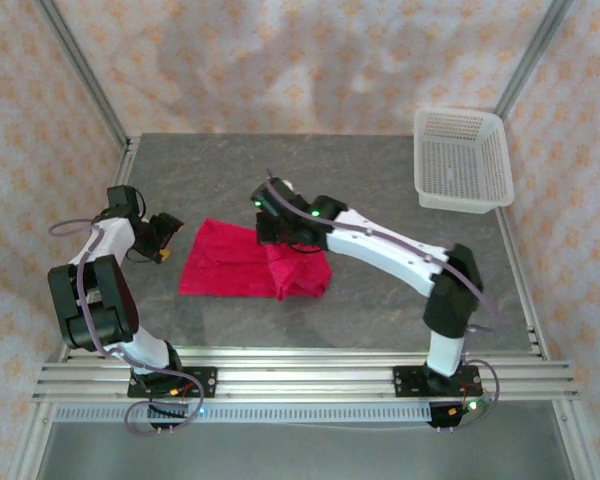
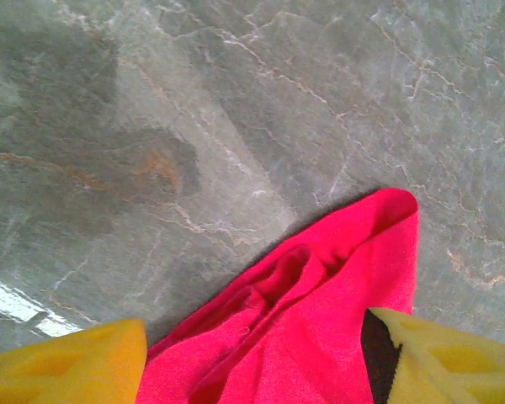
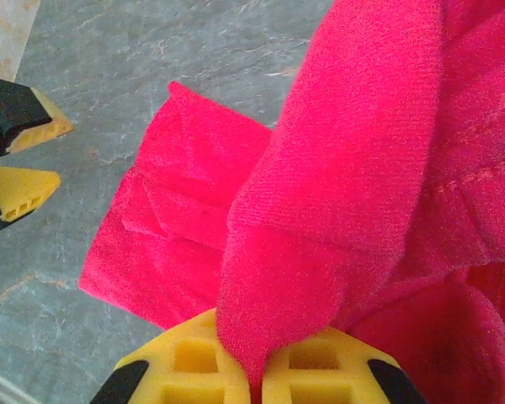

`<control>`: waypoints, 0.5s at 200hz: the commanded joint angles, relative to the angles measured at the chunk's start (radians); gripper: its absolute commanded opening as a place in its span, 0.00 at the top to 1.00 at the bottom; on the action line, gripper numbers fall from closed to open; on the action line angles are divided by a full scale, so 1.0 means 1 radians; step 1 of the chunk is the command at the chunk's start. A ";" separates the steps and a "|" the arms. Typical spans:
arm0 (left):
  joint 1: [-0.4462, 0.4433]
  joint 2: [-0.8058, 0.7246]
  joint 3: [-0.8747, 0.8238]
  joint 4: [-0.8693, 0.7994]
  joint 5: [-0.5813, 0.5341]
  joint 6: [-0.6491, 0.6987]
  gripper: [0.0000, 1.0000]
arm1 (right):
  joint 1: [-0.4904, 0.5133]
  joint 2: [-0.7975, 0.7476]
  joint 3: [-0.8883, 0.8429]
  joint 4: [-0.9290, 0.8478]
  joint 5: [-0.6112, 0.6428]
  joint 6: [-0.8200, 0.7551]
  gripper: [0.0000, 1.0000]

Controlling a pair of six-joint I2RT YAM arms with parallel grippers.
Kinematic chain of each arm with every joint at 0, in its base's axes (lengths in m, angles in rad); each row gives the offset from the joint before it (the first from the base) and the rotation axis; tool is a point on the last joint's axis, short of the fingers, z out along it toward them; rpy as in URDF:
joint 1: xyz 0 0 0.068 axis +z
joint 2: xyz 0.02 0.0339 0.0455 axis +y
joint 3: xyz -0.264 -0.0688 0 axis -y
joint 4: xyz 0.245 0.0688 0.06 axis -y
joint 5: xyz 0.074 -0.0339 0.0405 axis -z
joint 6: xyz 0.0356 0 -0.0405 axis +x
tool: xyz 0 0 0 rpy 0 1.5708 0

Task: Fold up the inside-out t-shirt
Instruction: Adjust the T-shirt at the center of the table.

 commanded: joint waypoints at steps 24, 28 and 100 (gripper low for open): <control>0.021 0.001 -0.028 0.028 0.022 0.019 0.30 | 0.030 0.257 0.260 -0.005 -0.011 0.024 1.00; 0.022 0.000 -0.029 0.028 0.022 0.019 0.30 | 0.035 0.277 0.283 -0.009 -0.011 0.025 1.00; 0.033 0.018 -0.048 0.048 0.022 0.018 0.30 | 0.080 0.542 0.630 -0.092 -0.078 0.056 0.98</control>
